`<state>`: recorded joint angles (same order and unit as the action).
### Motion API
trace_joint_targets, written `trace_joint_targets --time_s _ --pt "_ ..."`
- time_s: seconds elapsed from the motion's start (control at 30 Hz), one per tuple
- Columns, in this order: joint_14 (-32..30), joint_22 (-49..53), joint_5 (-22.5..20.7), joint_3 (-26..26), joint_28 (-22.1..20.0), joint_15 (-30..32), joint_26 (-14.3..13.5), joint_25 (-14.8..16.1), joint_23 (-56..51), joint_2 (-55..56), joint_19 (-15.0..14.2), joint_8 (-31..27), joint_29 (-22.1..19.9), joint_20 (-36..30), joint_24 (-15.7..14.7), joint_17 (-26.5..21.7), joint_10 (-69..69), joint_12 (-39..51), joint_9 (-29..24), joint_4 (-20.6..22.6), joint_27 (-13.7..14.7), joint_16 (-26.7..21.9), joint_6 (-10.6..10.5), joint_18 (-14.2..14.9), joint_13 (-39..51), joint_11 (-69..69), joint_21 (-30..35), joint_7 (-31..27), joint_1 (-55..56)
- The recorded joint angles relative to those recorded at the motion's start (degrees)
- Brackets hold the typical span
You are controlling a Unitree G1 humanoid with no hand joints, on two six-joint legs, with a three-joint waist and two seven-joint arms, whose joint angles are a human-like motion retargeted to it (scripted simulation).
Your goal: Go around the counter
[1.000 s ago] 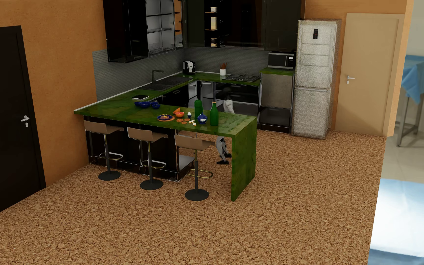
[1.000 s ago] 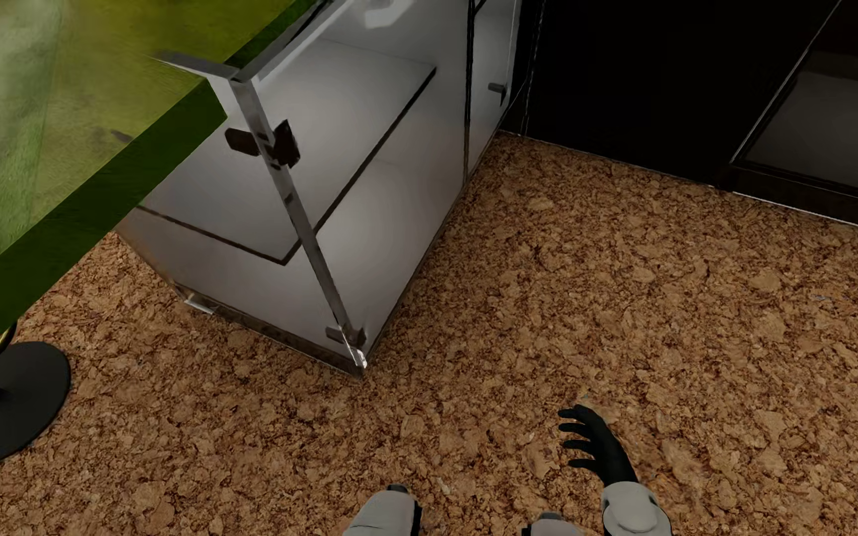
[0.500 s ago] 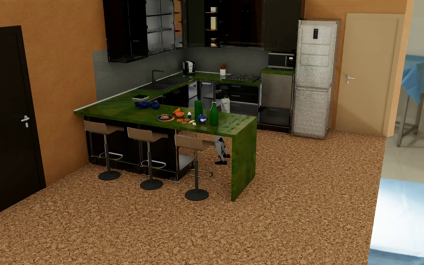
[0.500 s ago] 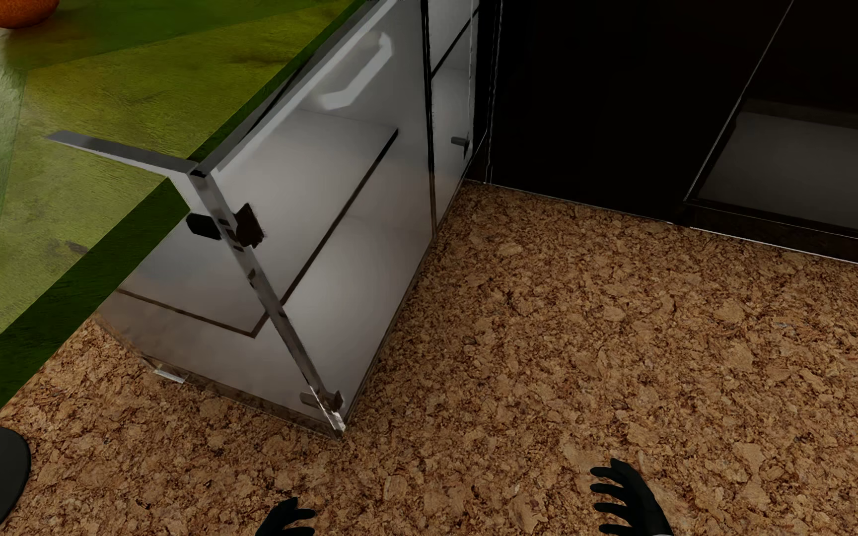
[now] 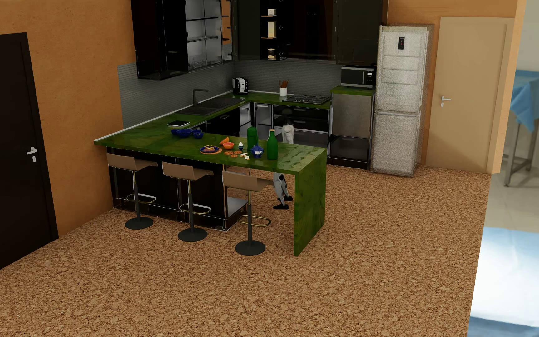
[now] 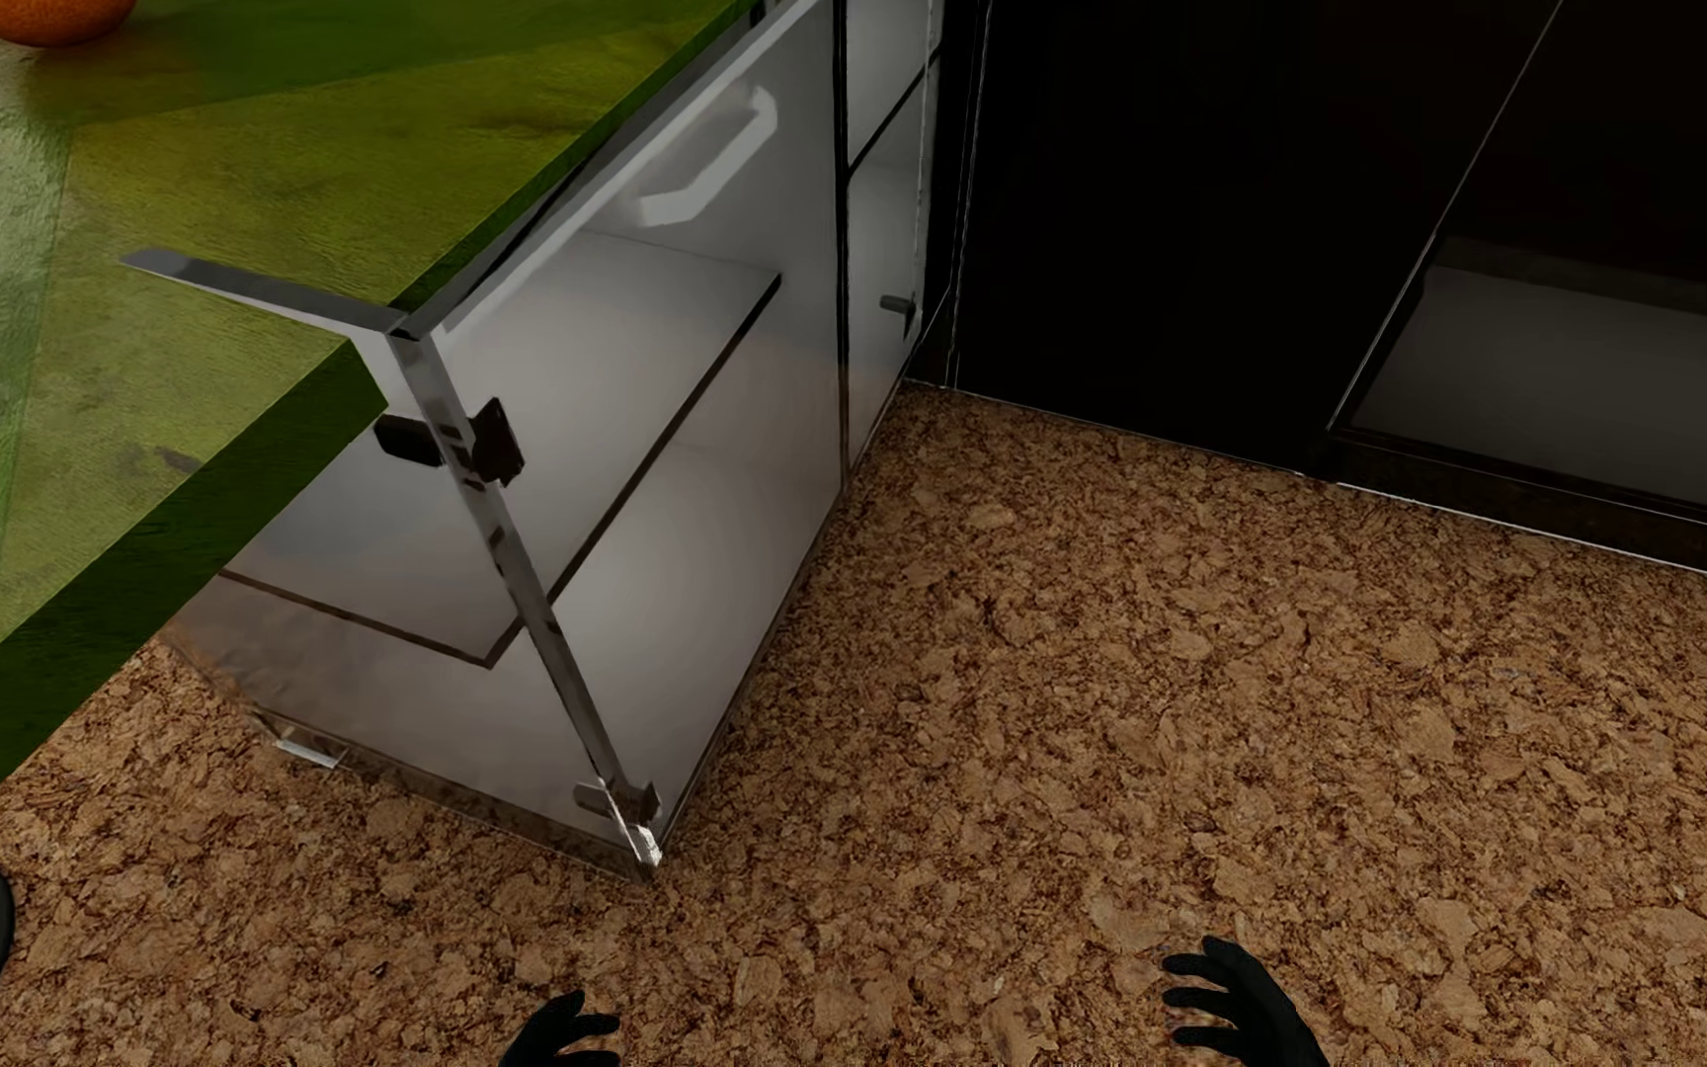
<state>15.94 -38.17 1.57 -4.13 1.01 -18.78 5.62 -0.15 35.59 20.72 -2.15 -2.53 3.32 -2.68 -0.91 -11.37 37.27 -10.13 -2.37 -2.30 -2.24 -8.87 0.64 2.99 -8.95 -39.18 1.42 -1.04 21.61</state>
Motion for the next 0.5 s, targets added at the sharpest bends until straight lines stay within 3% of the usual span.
trace_joint_targets --time_s 0.23,0.33,0.37,0.43,0.5 --pt "-0.02 0.66 0.46 0.12 2.14 0.23 1.11 -0.32 -1.79 -0.30 -0.47 0.32 -0.66 0.22 0.64 1.92 0.03 -2.16 0.77 0.38 0.59 -1.18 -0.73 -0.47 1.65 0.76 1.41 -0.18 0.28" --pt "-0.08 1.79 0.66 -0.17 -0.68 0.20 -0.62 -0.79 -1.18 -0.41 -0.66 -0.15 -1.01 0.64 2.10 0.05 -0.32 -1.92 0.38 0.54 1.83 0.25 -0.78 -0.64 0.57 0.71 0.57 0.33 -0.16" --pt "0.19 1.05 0.54 0.03 -1.43 0.19 -1.27 -0.88 -1.23 -0.52 -0.76 -0.33 -1.59 -0.96 2.25 0.22 0.12 -1.27 0.14 0.42 1.07 0.80 -1.21 -0.73 0.72 0.63 0.32 0.50 -0.19" --pt "0.74 1.20 0.00 0.27 -1.38 0.04 -2.09 -0.65 -2.17 -0.29 -0.65 -0.81 -2.72 0.32 1.38 1.88 0.91 -1.73 -0.02 -0.13 0.01 0.54 -1.17 -0.62 1.43 0.13 1.24 0.94 -0.11" --pt "0.99 1.02 -0.17 0.57 -1.22 0.18 -1.90 -0.47 -1.35 -0.39 -0.72 -0.62 -3.01 -0.36 0.42 2.14 1.08 -2.12 0.85 -0.32 0.97 1.16 -1.51 -0.69 0.86 0.74 1.59 0.78 0.19"
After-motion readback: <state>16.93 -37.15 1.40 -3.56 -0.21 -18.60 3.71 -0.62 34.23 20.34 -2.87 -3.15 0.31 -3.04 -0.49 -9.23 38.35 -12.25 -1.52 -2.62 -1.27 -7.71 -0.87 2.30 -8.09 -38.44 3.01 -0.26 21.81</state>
